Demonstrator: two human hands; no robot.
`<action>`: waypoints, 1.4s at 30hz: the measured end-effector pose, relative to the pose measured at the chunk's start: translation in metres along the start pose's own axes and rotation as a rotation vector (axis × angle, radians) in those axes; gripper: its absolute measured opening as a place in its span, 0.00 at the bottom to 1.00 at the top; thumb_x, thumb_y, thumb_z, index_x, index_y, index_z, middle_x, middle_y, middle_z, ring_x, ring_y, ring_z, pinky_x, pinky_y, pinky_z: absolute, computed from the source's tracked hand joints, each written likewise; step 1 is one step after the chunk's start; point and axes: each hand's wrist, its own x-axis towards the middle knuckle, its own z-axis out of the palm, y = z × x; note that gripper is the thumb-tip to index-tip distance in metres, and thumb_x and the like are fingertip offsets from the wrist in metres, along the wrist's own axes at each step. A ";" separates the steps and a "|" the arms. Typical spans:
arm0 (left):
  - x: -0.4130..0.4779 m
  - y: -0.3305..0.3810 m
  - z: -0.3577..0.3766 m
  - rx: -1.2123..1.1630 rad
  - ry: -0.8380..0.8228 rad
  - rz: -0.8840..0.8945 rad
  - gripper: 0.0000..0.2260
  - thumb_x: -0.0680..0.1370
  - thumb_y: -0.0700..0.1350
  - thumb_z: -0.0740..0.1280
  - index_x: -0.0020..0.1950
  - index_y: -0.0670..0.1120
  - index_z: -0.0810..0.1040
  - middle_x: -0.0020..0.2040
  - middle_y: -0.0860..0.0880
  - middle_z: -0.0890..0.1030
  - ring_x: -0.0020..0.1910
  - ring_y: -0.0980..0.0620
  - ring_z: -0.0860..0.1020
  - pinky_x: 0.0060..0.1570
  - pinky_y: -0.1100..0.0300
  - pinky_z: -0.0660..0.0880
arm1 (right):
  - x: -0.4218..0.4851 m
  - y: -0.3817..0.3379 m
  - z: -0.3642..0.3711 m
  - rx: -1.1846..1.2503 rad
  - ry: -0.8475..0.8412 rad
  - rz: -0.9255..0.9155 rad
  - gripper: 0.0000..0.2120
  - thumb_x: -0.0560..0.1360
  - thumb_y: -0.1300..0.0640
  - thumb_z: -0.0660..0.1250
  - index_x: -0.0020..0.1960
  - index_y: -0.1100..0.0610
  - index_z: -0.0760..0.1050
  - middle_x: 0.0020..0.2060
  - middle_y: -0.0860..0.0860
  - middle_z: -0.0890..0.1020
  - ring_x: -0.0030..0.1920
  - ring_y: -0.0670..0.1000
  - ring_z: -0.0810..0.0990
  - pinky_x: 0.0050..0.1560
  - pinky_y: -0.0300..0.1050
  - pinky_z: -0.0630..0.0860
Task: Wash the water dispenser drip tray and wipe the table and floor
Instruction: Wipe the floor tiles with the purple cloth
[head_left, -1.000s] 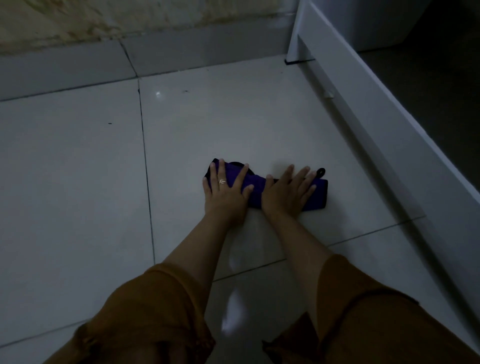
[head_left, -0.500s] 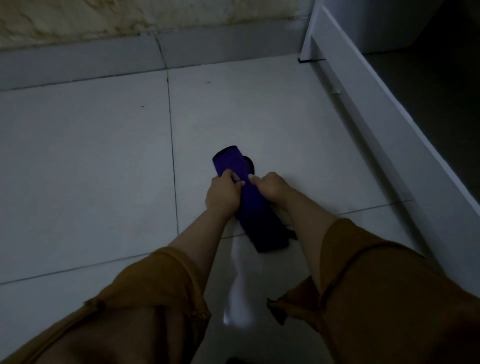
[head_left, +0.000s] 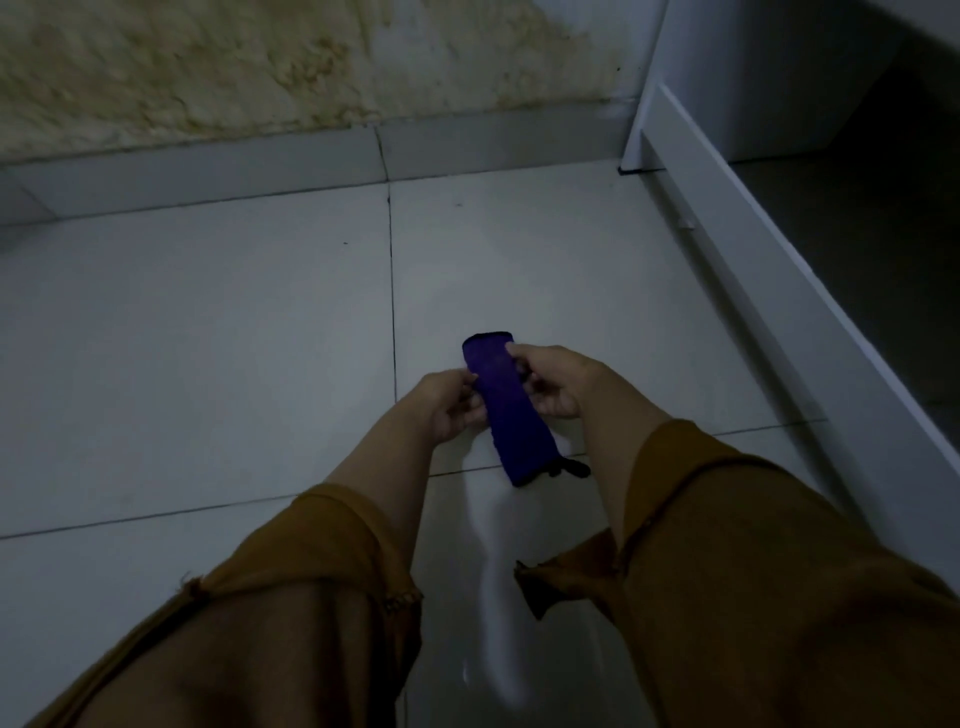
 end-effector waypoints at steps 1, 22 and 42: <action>-0.002 0.003 0.000 0.009 -0.003 0.009 0.09 0.82 0.38 0.56 0.45 0.41 0.73 0.40 0.44 0.75 0.37 0.51 0.75 0.38 0.59 0.79 | -0.001 -0.002 0.002 0.004 0.000 -0.012 0.14 0.79 0.49 0.61 0.46 0.60 0.72 0.42 0.55 0.74 0.39 0.51 0.73 0.38 0.42 0.74; -0.052 0.035 0.008 0.206 0.143 0.138 0.03 0.80 0.42 0.57 0.52 0.44 0.68 0.47 0.46 0.73 0.52 0.48 0.72 0.52 0.52 0.71 | -0.043 -0.042 0.017 -0.169 0.237 -0.292 0.17 0.72 0.70 0.67 0.60 0.66 0.75 0.58 0.61 0.79 0.57 0.59 0.77 0.60 0.51 0.76; -0.061 0.054 -0.013 0.161 0.221 0.288 0.21 0.77 0.41 0.66 0.69 0.39 0.68 0.65 0.43 0.75 0.58 0.48 0.73 0.56 0.56 0.70 | -0.054 -0.036 -0.006 -0.006 0.176 -0.211 0.04 0.74 0.66 0.67 0.42 0.62 0.73 0.35 0.53 0.74 0.33 0.48 0.70 0.30 0.38 0.66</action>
